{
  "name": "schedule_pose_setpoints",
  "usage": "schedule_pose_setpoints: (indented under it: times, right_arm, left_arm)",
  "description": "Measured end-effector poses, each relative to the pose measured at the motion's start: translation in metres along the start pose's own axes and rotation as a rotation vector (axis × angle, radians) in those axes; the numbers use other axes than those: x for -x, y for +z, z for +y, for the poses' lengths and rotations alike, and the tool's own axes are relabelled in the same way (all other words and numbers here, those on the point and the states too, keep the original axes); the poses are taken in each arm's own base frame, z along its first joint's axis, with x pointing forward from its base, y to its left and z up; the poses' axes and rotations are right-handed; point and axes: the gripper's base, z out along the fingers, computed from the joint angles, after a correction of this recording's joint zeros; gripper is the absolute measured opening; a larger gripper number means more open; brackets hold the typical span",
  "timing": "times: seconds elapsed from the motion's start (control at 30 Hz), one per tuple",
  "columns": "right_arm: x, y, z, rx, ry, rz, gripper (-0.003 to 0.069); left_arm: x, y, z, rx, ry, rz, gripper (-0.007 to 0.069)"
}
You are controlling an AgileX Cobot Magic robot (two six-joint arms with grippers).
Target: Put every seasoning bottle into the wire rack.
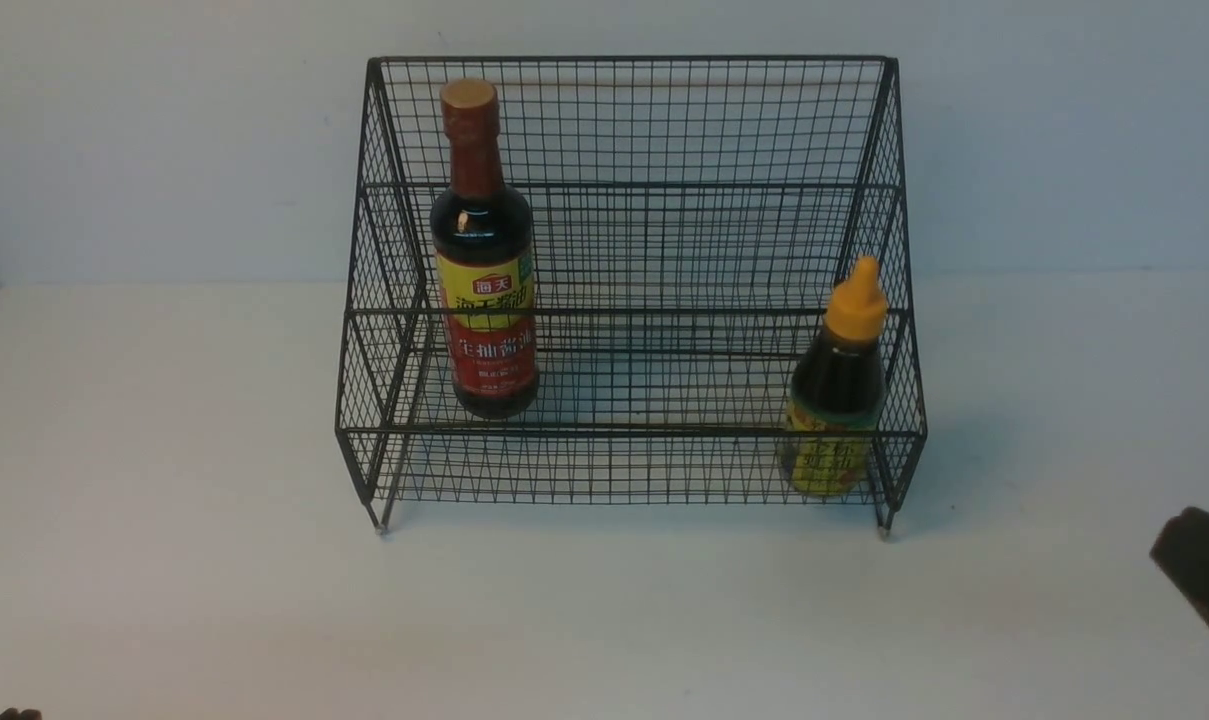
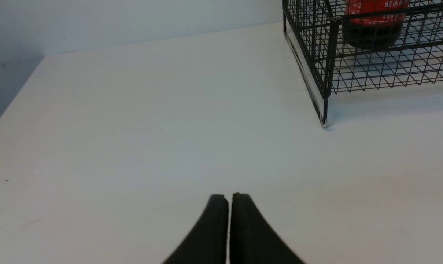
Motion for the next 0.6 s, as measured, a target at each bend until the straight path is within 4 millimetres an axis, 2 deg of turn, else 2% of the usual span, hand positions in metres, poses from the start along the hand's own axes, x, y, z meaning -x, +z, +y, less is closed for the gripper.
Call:
schedule_pose_setpoints:
  times: [0.17,0.33,0.57,0.6]
  right_arm:
    - [-0.005,-0.002,0.000,-0.004,0.000,0.029,-0.0015]
    - [-0.018,-0.013,-0.007,-0.083,-0.018,0.002,-0.0015]
    - [-0.061,-0.027,-0.020,-0.295,0.024,0.045,-0.0015]
    - [-0.072,-0.031,-0.022,-0.333,0.033,0.060,-0.0015]
  left_arm:
    - [0.000,0.000,0.000,0.000,0.000,0.000,-0.0005]
    - [0.000,0.000,0.000,0.000,0.000,0.000,-0.0005]
    - [0.000,0.000,0.000,0.000,0.000,0.000,-0.0005]
    - [0.000,0.000,0.000,0.000,0.000,0.000,-0.0005]
